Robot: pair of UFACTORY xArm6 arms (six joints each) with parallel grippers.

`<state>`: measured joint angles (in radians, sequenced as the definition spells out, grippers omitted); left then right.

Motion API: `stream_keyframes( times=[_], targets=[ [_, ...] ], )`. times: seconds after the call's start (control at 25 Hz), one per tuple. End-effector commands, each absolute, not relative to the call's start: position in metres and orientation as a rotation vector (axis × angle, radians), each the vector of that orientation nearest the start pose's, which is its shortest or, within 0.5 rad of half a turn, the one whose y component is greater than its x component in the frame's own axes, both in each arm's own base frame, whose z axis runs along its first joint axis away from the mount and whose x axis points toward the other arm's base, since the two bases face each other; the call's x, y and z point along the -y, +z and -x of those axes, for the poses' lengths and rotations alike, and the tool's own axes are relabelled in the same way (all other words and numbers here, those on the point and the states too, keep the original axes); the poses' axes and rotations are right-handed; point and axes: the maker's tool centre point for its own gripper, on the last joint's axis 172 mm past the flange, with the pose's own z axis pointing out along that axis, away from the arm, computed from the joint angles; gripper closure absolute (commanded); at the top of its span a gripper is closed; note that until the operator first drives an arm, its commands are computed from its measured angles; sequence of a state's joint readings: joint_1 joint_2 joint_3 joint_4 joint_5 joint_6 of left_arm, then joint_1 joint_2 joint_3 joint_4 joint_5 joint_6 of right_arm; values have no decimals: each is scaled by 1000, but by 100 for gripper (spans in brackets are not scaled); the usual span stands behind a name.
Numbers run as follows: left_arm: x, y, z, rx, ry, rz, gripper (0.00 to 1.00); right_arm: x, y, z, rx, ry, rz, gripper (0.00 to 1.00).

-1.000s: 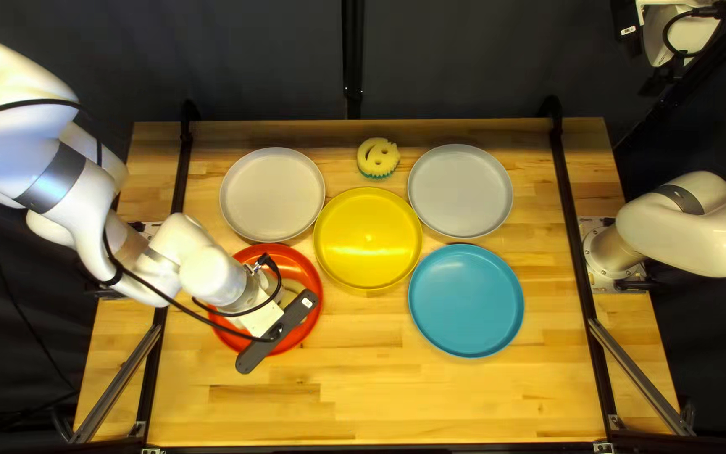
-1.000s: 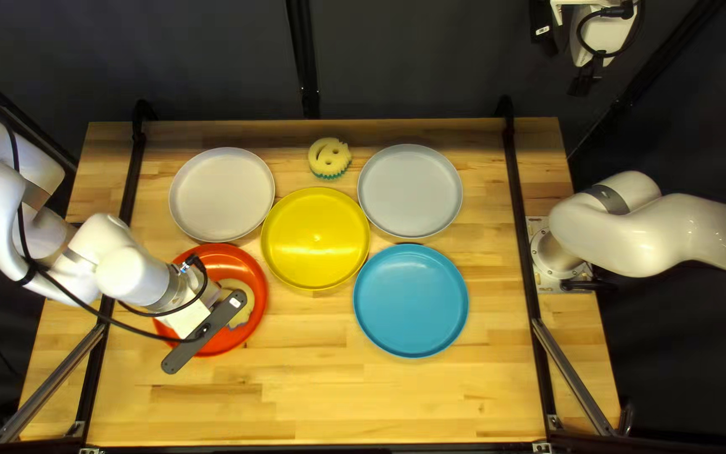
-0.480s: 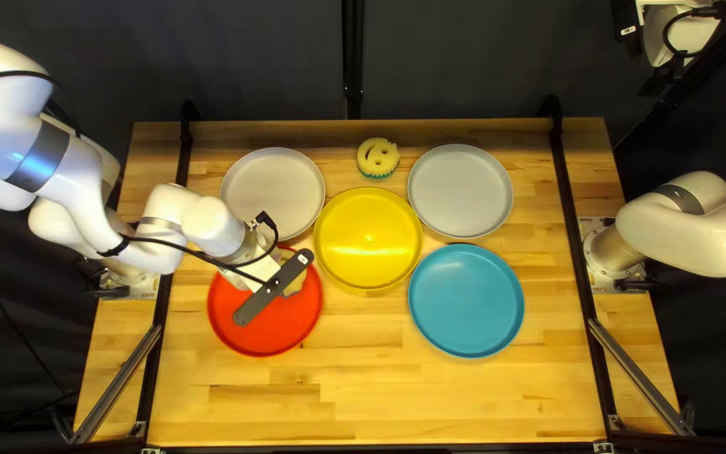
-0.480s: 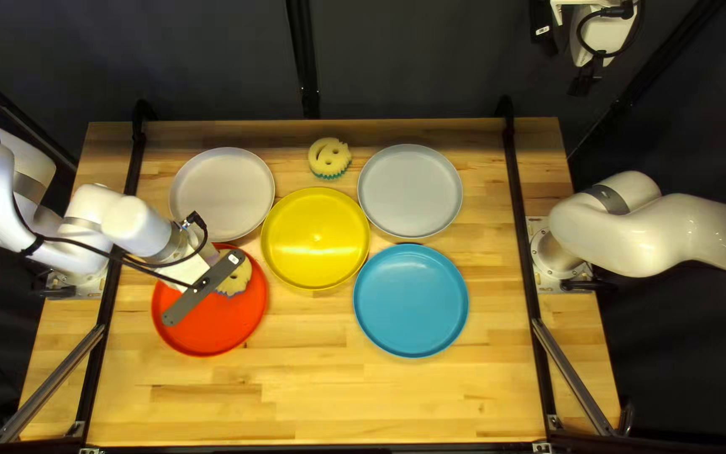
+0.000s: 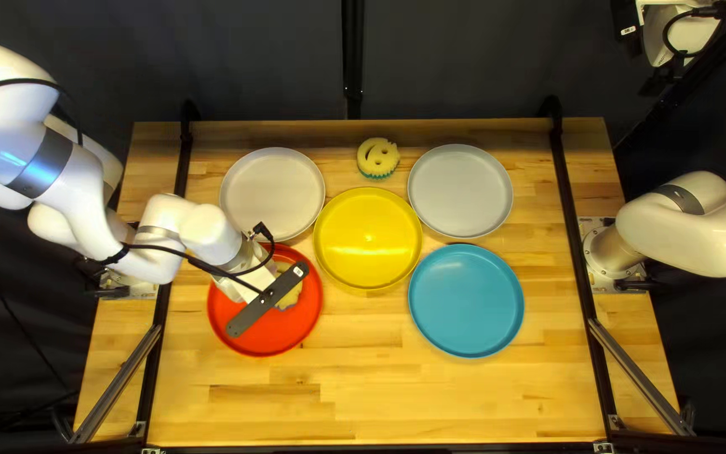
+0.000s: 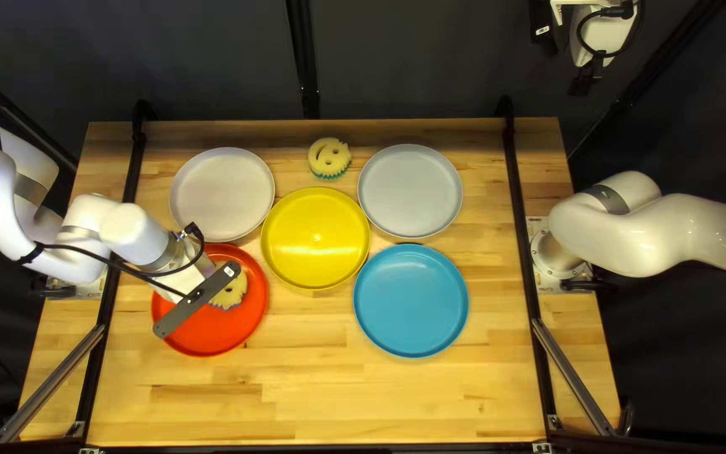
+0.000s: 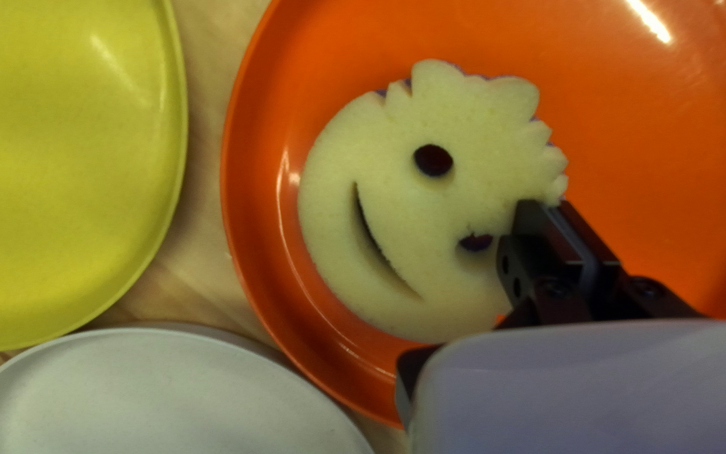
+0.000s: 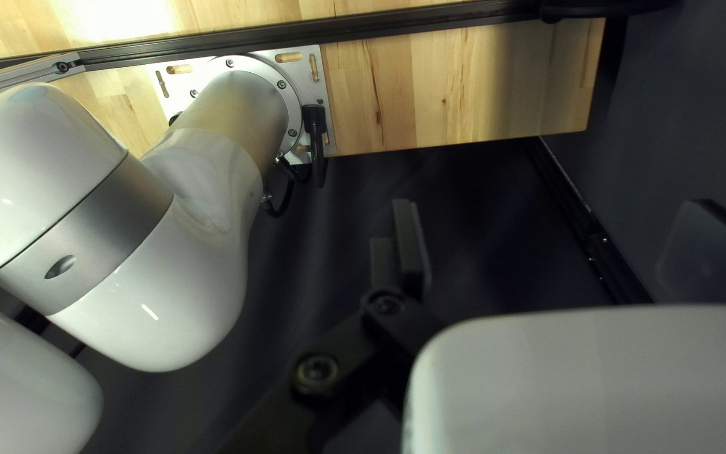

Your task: Pick up sponge and scrub the plate

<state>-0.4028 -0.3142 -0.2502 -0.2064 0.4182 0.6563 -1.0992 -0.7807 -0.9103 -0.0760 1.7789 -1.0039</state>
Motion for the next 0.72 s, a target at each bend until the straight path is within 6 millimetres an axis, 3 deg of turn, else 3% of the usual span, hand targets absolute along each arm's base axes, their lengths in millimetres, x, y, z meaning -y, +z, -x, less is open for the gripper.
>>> stream_keyframes(
  times=[0.04, 0.16, 0.32, 0.4, 0.72],
  targets=[
    [166, 53, -299, -1385, -261, 2920, 100, 206, 351, -81, -167, 169, 3093, 0],
    [175, 56, -295, -1405, -246, 2926, 100, 206, 351, -81, -167, 169, 3093, 0],
    [170, 50, -285, -1409, -225, 2943, 100, 206, 351, -81, -167, 169, 3093, 0],
    [159, 47, -281, -1401, -224, 2951, 100, 206, 351, -81, -167, 169, 3093, 0],
    [83, 47, -277, -1328, -265, 2980, 100, 206, 351, -81, -167, 169, 3093, 0]
  ],
)
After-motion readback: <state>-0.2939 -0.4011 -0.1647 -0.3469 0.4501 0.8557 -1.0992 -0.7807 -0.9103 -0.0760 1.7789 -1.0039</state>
